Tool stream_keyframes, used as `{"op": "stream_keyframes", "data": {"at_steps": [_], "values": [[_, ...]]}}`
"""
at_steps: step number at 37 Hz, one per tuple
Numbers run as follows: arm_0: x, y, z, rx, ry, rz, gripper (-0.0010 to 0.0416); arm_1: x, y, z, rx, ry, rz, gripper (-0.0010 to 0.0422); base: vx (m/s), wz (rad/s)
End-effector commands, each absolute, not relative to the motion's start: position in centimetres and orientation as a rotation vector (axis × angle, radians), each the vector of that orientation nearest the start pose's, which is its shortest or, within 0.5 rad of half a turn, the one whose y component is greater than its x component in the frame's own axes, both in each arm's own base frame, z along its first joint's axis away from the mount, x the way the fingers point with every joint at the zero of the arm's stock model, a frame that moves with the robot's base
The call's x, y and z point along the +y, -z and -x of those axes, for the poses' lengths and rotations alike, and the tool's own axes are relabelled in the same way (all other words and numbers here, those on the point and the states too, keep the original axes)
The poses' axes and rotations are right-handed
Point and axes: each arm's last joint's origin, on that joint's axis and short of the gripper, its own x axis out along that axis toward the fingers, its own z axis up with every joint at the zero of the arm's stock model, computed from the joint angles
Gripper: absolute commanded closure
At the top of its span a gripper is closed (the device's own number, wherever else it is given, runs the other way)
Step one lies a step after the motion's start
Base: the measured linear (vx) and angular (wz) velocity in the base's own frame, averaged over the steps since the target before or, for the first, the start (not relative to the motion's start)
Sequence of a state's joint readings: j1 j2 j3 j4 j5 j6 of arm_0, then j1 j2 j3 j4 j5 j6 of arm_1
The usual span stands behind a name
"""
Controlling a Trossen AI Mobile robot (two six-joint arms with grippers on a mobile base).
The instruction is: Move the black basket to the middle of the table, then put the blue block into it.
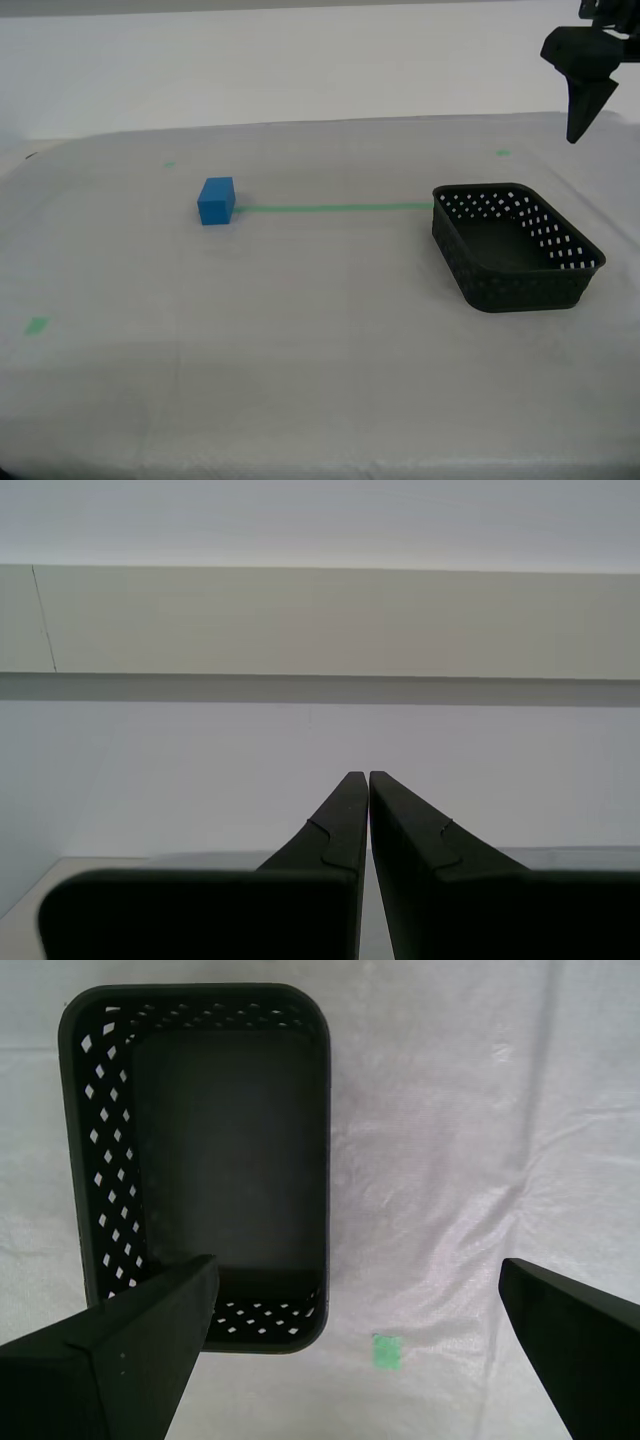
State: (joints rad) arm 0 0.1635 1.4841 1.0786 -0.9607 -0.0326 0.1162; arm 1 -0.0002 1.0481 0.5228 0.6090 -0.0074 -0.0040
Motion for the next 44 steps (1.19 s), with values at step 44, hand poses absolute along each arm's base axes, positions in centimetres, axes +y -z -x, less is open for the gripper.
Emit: {"op": "stream_keyframes", "data": {"at_steps": [44], "values": [[5.8, -14.6, -28.9, 1.466, -0.129, 0.018, 0.0012, 0.0, -27.0, -22.7, -0.09, -0.006, 0.003, 0.0412, 0.0, 0.0]]}}
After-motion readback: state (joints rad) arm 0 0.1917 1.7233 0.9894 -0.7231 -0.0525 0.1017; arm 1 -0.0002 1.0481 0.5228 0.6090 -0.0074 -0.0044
